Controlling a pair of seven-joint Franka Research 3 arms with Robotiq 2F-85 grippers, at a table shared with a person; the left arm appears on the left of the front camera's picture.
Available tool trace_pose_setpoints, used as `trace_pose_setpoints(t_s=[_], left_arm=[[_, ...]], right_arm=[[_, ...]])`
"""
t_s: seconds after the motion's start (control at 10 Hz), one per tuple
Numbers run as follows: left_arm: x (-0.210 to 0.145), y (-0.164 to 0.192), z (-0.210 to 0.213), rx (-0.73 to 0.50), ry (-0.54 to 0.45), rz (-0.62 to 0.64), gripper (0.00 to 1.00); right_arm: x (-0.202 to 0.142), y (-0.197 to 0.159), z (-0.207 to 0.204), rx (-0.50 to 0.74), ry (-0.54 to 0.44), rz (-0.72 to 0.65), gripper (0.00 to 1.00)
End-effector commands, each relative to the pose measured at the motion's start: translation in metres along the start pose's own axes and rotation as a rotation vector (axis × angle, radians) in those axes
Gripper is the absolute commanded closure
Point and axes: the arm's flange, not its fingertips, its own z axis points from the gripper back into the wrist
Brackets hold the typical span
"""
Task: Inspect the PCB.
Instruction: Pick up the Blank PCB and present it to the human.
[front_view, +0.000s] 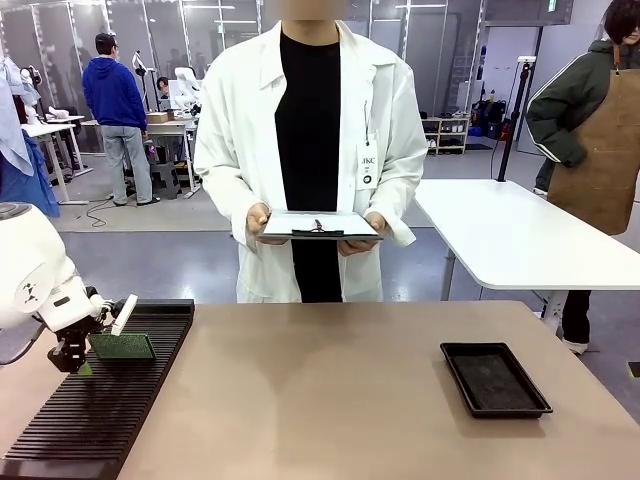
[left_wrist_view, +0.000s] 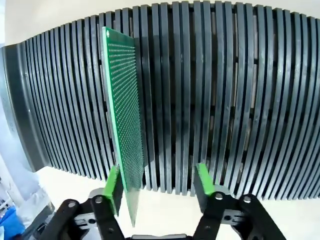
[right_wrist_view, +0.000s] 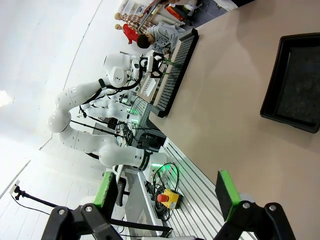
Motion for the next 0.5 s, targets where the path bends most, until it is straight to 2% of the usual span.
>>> trace_pose_setpoints(t_s=[0.0, 0.1, 0.2, 0.3, 0.4], left_arm=[[0.0027, 0.0052, 0.0021, -0.004, 0.018, 0.011, 1.0], [0.003, 0.0061, 0.0029, -0.003, 0.019, 0.012, 1.0], [0.0034, 0.0069, 0.0047, -0.002, 0.023, 0.011, 0.88], [0.0038, 0.0081, 0.0059, -0.007, 0.023, 0.012, 0.97], [0.0045, 0.0087, 0.0053, -0.014, 0.018, 0.015, 1.0]], right_arm=[[0.0, 0.0009, 0.0002, 0.01, -0.008, 0.006, 0.0], [0.0, 0.0009, 0.0002, 0.01, -0.008, 0.006, 0.0], [0.0, 0.0009, 0.0002, 0.01, -0.008, 0.006, 0.0], [0.0, 0.0009, 0.0002, 0.01, -0.008, 0.006, 0.0], [0.0, 0.0009, 0.0002, 0.01, -0.008, 0.006, 0.0]])
